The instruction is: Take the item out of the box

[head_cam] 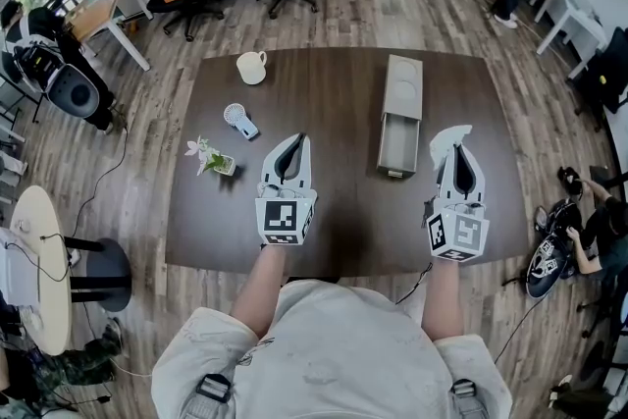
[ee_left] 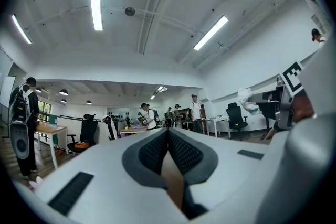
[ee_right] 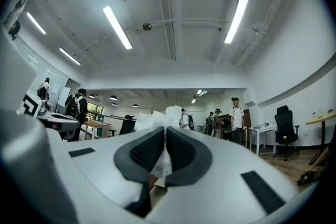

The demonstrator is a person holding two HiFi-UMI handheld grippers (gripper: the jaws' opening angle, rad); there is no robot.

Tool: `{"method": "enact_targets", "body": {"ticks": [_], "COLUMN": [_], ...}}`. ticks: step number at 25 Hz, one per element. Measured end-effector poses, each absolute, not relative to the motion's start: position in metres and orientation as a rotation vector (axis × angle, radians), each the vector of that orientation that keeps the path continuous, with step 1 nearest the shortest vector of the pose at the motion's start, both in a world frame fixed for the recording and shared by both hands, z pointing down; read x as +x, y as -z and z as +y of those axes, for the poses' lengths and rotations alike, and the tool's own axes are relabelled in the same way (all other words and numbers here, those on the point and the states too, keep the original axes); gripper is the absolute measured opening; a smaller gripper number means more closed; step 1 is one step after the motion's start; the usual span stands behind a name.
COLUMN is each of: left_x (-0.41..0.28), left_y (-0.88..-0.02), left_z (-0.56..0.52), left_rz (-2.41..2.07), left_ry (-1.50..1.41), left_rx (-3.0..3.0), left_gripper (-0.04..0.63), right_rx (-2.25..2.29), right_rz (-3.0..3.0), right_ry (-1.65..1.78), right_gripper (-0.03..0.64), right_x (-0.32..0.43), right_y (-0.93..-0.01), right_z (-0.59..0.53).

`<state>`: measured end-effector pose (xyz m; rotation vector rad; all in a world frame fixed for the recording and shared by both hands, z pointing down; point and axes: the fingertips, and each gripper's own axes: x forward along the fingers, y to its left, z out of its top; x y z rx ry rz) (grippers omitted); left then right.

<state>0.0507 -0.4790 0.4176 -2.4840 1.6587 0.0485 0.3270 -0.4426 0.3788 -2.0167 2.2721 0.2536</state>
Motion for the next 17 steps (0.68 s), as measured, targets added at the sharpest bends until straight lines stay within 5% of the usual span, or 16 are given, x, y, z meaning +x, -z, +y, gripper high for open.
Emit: {"method": "enact_targets", "body": {"ticks": [17], "left_x": [0.0533], "left_y": [-0.4205], "left_z": [-0.4785], "left_rz": [1.66], "left_ry": [-0.038], "left_rx": [-2.489], "left_gripper": [0.002], "right_rx": [-2.04], "right_rz": [2.293], "right_ry": [-0.251], "right_gripper": [0.014], "right_x": [0.3275], "right_y": [-0.3872], "right_z": [-0.444]}}
